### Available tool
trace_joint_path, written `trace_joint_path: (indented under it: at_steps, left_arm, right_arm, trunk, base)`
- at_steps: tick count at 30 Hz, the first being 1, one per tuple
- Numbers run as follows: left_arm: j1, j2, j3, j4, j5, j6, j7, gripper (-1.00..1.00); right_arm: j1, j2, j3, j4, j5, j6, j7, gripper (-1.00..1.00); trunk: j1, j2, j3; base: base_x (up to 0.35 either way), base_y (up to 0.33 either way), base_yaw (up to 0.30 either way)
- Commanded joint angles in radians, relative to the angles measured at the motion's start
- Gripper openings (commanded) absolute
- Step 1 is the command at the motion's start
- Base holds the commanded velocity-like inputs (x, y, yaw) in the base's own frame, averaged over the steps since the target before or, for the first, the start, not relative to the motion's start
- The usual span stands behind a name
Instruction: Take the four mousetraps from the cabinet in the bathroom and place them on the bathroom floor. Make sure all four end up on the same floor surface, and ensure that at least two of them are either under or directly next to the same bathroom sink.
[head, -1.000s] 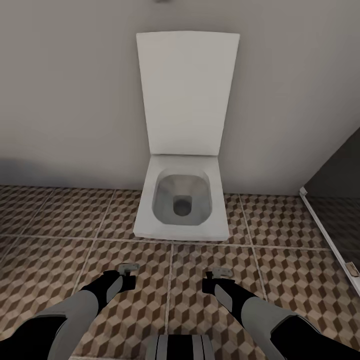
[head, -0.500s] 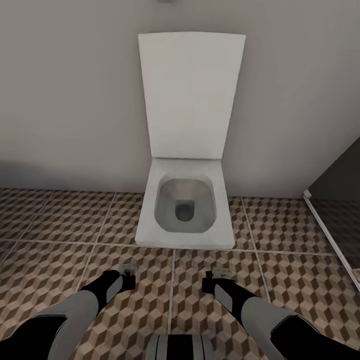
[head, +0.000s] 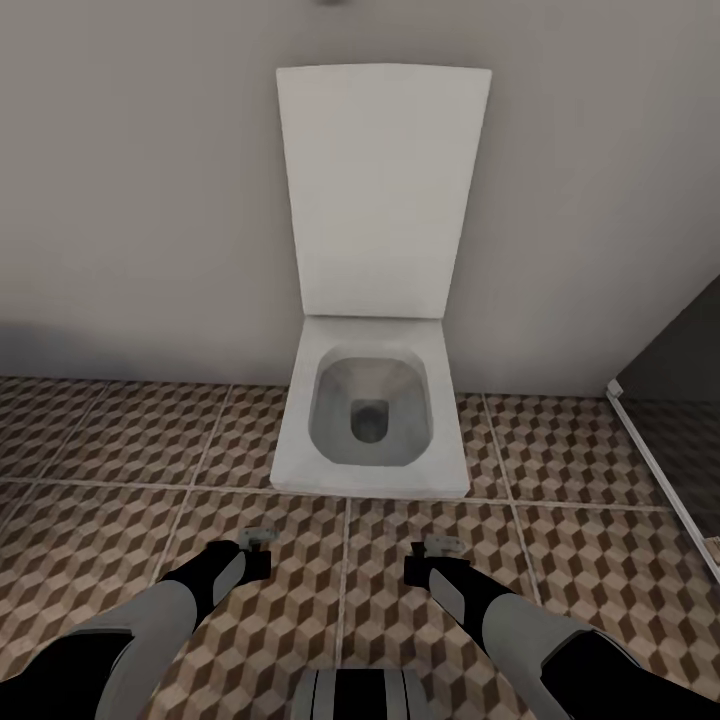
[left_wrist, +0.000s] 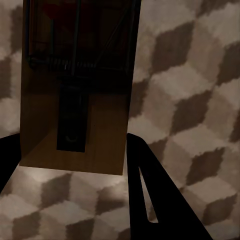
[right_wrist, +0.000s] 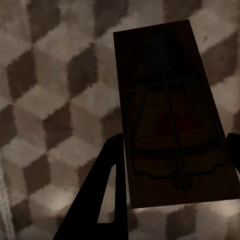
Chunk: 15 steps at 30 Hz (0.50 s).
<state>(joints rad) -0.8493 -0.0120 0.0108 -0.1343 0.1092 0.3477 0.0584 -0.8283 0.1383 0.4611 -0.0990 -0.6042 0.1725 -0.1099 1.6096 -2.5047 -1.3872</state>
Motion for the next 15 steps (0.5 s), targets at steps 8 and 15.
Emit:
trace_joint_path:
  at_steps: [8, 15]
  left_arm:
    - [0.000, 0.000, 0.000, -0.002, 0.007, 0.006, 0.008, -1.00]
    - [0.000, 0.000, 0.000, -0.002, 0.007, 0.005, 0.008, -1.00]
  right_arm:
    - [0.000, 0.000, 0.008, -0.002, -0.008, 0.005, -0.005, -1.00]
    - [0.000, 0.000, 0.008, -0.002, -0.008, 0.005, -0.005, -1.00]
  trunk:
    - [0.000, 0.000, -0.001]
    - [0.000, 0.000, -0.001]
  base:
    - [0.000, 0.000, 0.000]
    - [0.000, 0.000, 0.000]
